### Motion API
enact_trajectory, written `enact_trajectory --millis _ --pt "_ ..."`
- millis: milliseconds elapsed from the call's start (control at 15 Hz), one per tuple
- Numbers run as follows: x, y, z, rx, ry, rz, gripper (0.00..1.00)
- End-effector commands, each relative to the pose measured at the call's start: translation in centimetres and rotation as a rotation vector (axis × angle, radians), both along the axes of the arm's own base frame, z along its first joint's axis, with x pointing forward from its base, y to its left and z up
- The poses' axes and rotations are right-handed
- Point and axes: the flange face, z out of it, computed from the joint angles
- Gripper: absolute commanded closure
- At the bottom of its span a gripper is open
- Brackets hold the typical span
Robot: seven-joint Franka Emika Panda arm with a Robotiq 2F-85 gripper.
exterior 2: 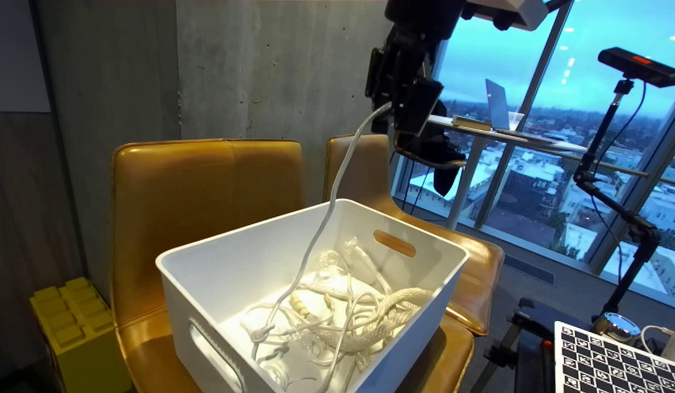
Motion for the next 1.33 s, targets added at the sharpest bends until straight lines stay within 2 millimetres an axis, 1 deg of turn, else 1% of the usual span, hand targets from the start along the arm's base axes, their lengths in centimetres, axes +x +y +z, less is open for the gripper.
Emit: enact_trajectory --millis 0,67,133,200,333,667,733,867,1067,1267 --pt "0.0 0.1 -0.1 0.02 -0.004 0.006 1.0" --pt "0.1 0.3 -0.2 0.027 -0.001 -0.001 1.0" --pt "0.1 0.3 -0.2 0.032 0.002 -0.003 0.75" --pt "0.0 0.3 -0.3 0.04 0.005 -0.009 0.72" --pt "-0.1 0.2 -0.7 0.049 0.011 -0.013 0.6" --pt "-0.5 -0.5 -1.5 0.063 0.032 -0.024 0.23" --pt "-0.6 -0.6 -1.6 0.066 0.032 -0.025 0.17" --pt "-1.1 -0.9 -1.5 0.092 0.012 -0.032 0.02" --pt "-1.5 -0.8 -1.3 0.154 -0.01 -0.044 0.0" --pt "-2.0 -0.7 -1.3 0.196 0.009 -0.054 0.0"
